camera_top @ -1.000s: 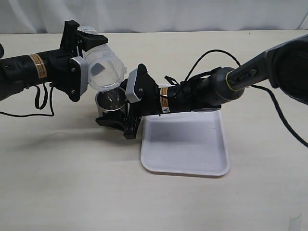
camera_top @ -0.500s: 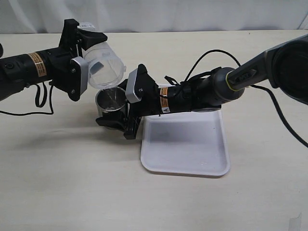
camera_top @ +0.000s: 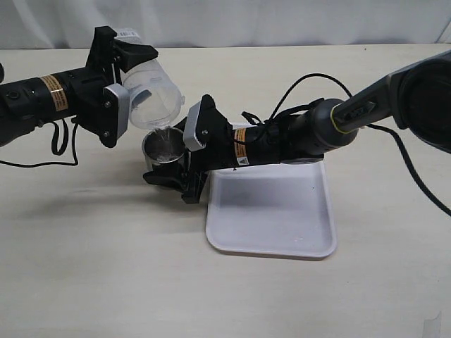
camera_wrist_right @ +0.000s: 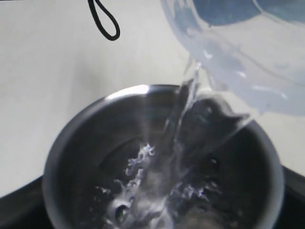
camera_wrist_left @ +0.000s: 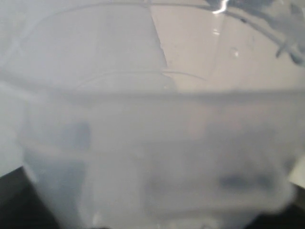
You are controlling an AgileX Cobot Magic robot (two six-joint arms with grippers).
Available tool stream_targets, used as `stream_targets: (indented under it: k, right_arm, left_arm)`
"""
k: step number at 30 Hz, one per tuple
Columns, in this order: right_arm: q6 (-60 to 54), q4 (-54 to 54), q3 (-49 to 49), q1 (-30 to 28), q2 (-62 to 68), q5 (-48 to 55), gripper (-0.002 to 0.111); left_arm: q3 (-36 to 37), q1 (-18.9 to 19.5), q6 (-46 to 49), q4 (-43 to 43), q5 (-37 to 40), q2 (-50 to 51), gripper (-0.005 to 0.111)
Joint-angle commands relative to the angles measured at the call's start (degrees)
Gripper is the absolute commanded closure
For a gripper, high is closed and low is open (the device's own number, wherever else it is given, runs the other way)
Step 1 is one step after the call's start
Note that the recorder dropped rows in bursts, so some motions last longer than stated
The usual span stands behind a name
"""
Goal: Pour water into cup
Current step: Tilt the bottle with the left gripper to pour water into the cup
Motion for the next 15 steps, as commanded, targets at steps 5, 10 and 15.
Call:
stream_targets:
  k: [5, 10, 15]
  right_arm:
    - [-0.19, 1.02, -0.34, 0.03, -0.30, -1.24, 0.104]
    - [0.71, 1.02, -0.34, 0.03, -0.30, -1.35, 0.104]
    - [1.19, 1.02, -0.34, 0.03, -0.30, -2.93, 0.104]
  left_arm:
    - [-0.44, -0.06, 1.44, -0.74, -1.78, -0.73, 0.107]
    - [-0.44, -0.06, 2.82, -0.74, -2.59, -0.73, 0.107]
    - [-0.44, -0.06, 2.82, -0.74, -2.59, -0.73, 0.107]
